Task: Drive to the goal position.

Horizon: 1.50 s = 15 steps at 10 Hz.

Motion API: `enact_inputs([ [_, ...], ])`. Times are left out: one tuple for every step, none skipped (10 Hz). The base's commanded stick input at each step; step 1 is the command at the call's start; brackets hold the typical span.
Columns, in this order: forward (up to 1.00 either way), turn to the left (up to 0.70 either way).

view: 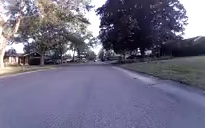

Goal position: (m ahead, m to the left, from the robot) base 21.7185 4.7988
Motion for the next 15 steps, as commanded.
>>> enact_inputs([
  [0.04,0.00],
  [0.04,0.00],
  [0.04,0.00],
  [0.05,0.00],
  [0.05,0.00],
  [0.06,0.00],
  [0.09,0.00],
  [0.12,0.00],
  [0.15,0.00],
  [1.00,0.00],
  [1.00,0.00],
  [1.00,0.00],
  [1.00,0.00],
  [1.00,0.00],
  [1.00,0.00],
])
